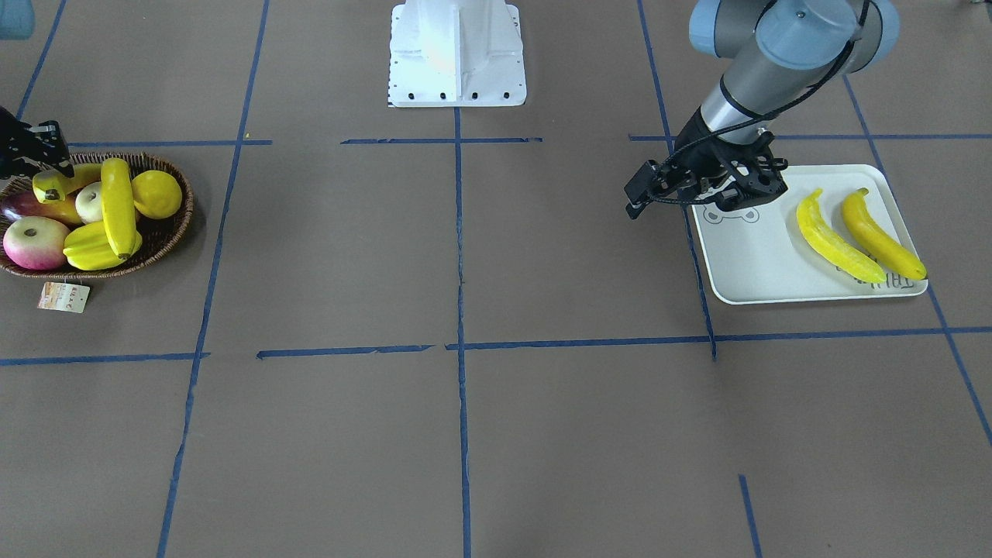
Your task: Transfer all bananas from basket to plate
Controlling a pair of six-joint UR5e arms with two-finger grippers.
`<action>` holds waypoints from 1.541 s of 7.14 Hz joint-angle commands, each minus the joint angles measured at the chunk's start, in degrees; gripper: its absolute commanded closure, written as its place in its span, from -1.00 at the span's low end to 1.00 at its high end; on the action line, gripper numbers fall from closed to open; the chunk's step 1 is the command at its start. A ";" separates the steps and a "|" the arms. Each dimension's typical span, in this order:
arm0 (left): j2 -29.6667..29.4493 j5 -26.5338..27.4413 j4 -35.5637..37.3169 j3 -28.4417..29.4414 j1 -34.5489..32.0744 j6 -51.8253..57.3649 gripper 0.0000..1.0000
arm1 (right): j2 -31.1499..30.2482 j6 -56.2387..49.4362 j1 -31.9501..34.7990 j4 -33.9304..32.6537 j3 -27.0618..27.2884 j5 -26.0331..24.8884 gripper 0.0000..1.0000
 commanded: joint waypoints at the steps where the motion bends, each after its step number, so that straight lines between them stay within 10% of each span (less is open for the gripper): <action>1: -0.01 0.00 0.00 0.00 0.03 0.00 -1.00 | -1.61 -3.06 3.46 -0.16 0.79 1.58 1.00; 7: -0.54 0.00 -0.09 -0.17 0.03 -0.96 -1.00 | -1.63 -10.82 21.21 -0.87 3.25 12.46 1.00; 11: -2.65 -0.09 -1.40 -0.78 0.64 -3.95 -1.00 | 18.78 -5.41 15.12 -18.48 3.17 15.20 1.00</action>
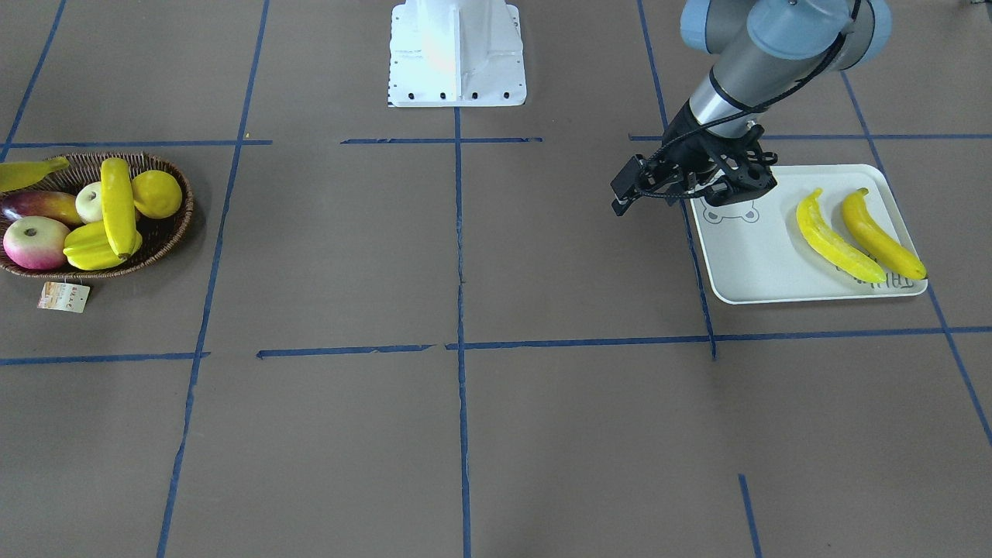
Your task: Transfer all bananas from basket to plate
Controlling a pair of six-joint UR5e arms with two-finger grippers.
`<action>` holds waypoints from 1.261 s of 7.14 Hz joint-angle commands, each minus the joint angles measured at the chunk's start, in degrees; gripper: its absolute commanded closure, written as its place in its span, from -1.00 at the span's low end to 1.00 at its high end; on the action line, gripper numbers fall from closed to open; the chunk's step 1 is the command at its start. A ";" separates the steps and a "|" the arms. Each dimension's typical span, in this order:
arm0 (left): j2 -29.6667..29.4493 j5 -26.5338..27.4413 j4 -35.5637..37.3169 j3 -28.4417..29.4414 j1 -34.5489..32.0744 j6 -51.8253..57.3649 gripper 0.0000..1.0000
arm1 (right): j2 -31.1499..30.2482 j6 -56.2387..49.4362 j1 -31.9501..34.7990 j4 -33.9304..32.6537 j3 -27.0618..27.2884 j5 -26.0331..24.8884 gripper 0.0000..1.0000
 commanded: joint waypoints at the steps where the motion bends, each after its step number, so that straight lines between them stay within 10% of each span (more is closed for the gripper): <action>1: -0.47 -0.01 -5.77 0.01 0.29 -1.36 -1.00 | 13.21 10.33 -7.35 -9.10 0.38 0.98 1.00; 6: -0.56 2.18 -39.14 7.80 0.38 -12.52 -1.00 | 30.89 44.18 -25.11 -9.21 2.14 0.02 1.00; 9: -0.74 2.36 -46.41 8.11 2.04 -17.08 -0.99 | 37.24 53.27 -31.63 -8.77 1.88 -0.86 1.00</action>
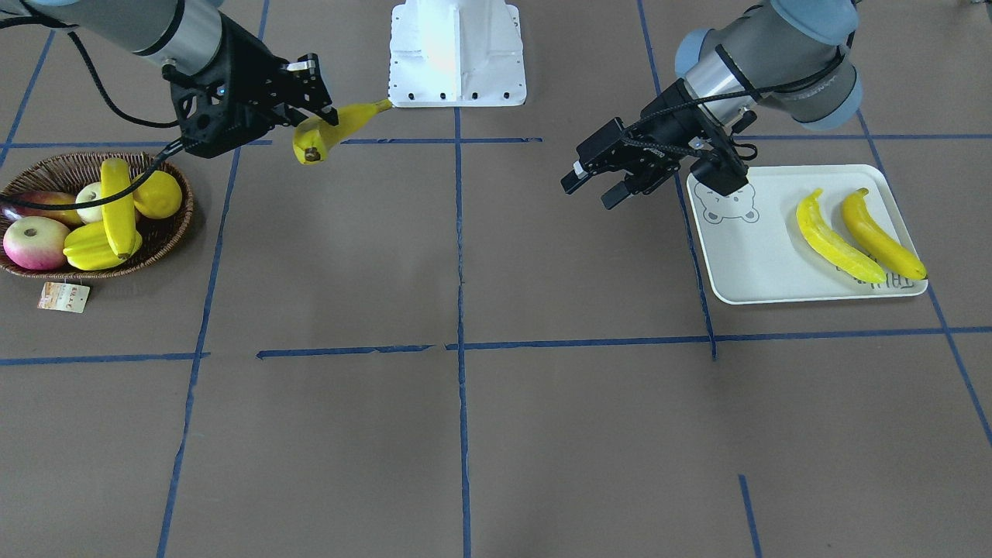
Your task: Transfer all bananas from basket to plate
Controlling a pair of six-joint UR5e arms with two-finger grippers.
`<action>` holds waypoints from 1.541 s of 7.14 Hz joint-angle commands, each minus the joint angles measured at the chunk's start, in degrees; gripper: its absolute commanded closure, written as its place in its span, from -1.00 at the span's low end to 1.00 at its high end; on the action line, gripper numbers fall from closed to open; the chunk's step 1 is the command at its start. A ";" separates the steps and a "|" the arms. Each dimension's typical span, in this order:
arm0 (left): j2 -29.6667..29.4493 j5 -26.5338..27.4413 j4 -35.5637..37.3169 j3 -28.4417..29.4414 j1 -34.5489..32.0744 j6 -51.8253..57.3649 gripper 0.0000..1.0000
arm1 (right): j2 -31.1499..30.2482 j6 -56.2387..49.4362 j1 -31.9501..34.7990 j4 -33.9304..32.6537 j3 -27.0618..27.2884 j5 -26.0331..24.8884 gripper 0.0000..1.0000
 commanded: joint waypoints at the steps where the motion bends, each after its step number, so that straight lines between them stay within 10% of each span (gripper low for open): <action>1: -1.62 -0.18 -3.90 -0.55 0.92 -2.07 -0.99 | 3.35 5.82 -4.50 0.31 -0.31 -0.11 1.00; 11: -11.40 12.65 -7.69 -0.55 14.55 -15.26 -0.98 | 6.43 8.48 -8.91 0.32 -0.49 -1.25 1.00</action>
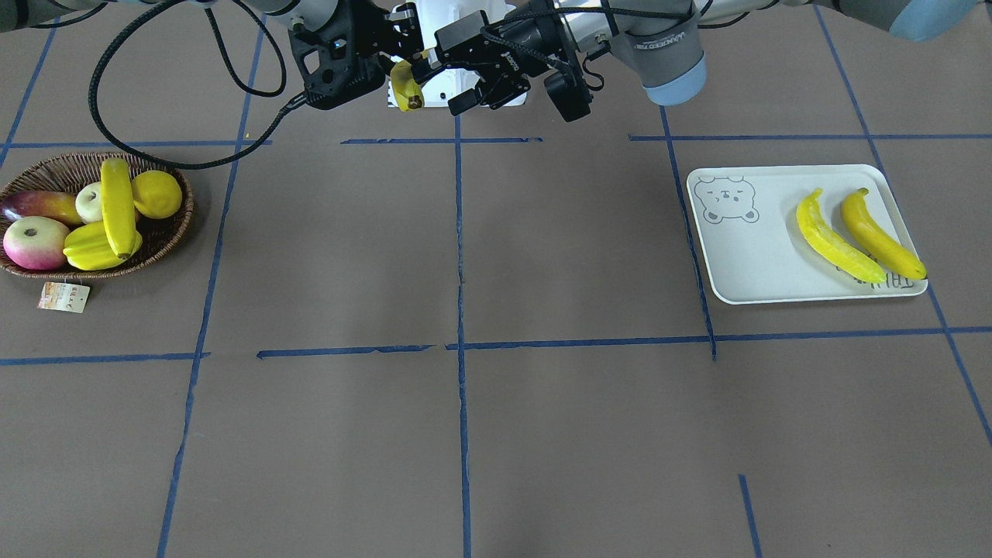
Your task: Transfer all bananas from basket to plate
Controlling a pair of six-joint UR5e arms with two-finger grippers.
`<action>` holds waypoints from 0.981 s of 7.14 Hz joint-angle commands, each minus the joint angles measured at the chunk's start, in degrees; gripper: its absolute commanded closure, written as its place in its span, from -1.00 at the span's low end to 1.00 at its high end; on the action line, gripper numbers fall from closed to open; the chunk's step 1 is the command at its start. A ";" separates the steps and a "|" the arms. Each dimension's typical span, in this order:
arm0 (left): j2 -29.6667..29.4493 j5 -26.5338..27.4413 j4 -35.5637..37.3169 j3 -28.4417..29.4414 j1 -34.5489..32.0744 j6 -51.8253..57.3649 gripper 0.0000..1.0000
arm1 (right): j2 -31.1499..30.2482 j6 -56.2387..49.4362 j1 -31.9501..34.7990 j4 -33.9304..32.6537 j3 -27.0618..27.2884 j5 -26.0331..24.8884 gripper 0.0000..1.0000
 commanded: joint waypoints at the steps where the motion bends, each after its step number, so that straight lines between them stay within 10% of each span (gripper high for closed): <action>1: -0.43 0.32 0.05 0.12 0.13 -0.02 -0.98 | 0.29 1.28 -0.87 0.05 0.01 -0.84 1.00; 7: -1.49 1.99 -0.13 1.34 0.83 -0.02 -0.98 | 0.29 1.46 -1.23 0.05 0.36 -1.11 1.00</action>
